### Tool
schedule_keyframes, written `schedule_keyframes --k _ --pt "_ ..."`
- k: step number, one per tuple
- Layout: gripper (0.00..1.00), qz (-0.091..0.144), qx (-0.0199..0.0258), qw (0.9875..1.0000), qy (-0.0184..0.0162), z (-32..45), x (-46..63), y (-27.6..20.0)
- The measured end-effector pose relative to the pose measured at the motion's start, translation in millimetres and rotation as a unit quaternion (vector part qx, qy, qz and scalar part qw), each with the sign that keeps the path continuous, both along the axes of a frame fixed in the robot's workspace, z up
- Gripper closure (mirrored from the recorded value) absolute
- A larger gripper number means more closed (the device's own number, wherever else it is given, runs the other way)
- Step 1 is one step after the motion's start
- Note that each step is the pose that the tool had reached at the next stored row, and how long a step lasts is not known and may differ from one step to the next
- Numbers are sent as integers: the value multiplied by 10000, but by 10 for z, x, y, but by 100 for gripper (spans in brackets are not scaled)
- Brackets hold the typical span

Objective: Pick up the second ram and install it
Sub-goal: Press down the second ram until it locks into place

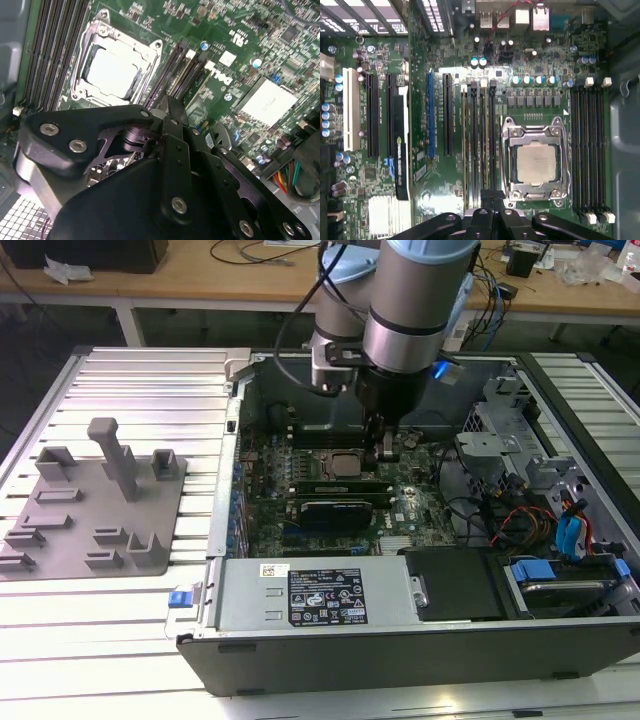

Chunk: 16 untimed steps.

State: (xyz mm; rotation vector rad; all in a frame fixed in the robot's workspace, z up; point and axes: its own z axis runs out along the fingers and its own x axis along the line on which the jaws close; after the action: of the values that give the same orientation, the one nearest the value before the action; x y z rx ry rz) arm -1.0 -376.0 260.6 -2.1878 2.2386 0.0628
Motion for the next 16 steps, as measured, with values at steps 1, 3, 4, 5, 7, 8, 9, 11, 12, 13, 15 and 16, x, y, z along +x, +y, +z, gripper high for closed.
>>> schedule_keyframes --k 1,3,4,5,7,8,9,11,12,13,15,16 --pt "92 0 0 10000 -1 0 -39 0" --pt "92 0 0 10000 -3 0 -88 0" --pt "92 0 1 10000 -3 -1 -111 1" --pt "92 0 1 10000 -3 0 -125 1" --pt "92 1 1 10000 -3 -1 -168 0" --pt "92 0 0 10000 -3 0 -203 0" --pt "92 0 0 10000 -3 0 -215 0" --pt "92 0 0 10000 -4 0 -253 0" --pt "92 1 1 10000 -4 0 -275 0" --pt "92 1 0 10000 -4 0 -293 0" --pt "92 0 1 10000 -5 0 -344 0" --pt "92 0 0 10000 -6 0 -379 0"
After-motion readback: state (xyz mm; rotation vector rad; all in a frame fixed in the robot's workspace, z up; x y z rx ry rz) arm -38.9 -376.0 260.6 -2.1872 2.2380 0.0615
